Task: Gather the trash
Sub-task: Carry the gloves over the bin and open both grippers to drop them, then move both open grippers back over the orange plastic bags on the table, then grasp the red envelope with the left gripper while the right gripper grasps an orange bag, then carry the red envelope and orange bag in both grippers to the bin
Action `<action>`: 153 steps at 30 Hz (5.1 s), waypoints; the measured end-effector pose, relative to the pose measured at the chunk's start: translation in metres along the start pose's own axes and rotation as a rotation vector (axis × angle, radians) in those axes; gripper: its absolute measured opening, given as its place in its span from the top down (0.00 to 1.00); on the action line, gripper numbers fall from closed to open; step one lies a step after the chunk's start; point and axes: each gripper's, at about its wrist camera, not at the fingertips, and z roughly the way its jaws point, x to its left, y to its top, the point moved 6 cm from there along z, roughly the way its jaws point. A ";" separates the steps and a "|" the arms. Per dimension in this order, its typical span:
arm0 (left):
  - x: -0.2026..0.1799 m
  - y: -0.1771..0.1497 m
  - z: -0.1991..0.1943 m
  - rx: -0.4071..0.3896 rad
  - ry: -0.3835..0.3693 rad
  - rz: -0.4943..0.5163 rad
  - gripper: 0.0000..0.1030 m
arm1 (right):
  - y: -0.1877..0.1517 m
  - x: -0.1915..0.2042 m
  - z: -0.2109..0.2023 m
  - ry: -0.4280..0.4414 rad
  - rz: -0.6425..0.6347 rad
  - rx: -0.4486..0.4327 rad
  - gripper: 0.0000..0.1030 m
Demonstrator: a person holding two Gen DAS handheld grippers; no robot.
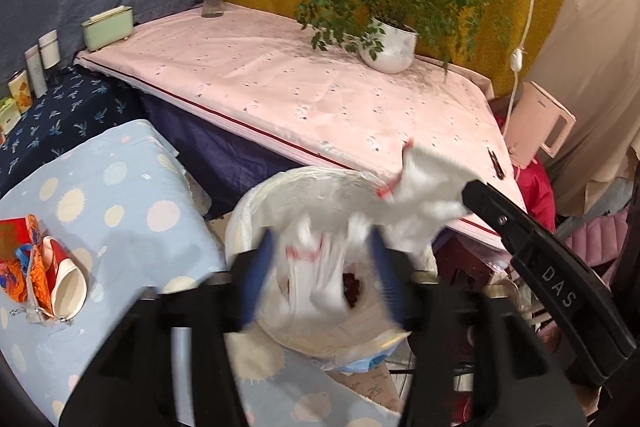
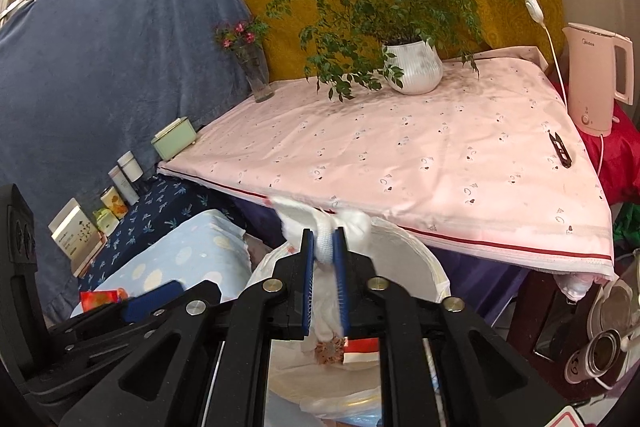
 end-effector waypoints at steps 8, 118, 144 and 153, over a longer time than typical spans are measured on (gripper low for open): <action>0.021 0.004 0.000 -0.014 0.041 -0.036 0.36 | -0.001 0.005 0.004 -0.004 0.000 -0.003 0.74; 0.351 -0.034 -0.115 -0.137 0.333 -0.434 0.96 | -0.126 0.338 0.075 0.353 -0.409 0.225 0.93; 0.140 0.008 -0.106 -0.154 0.196 -0.152 0.96 | -0.027 0.168 -0.006 0.210 -0.194 0.027 0.93; 0.074 0.010 -0.075 -0.116 0.142 -0.054 0.96 | -0.015 0.095 -0.016 0.139 -0.117 0.002 0.93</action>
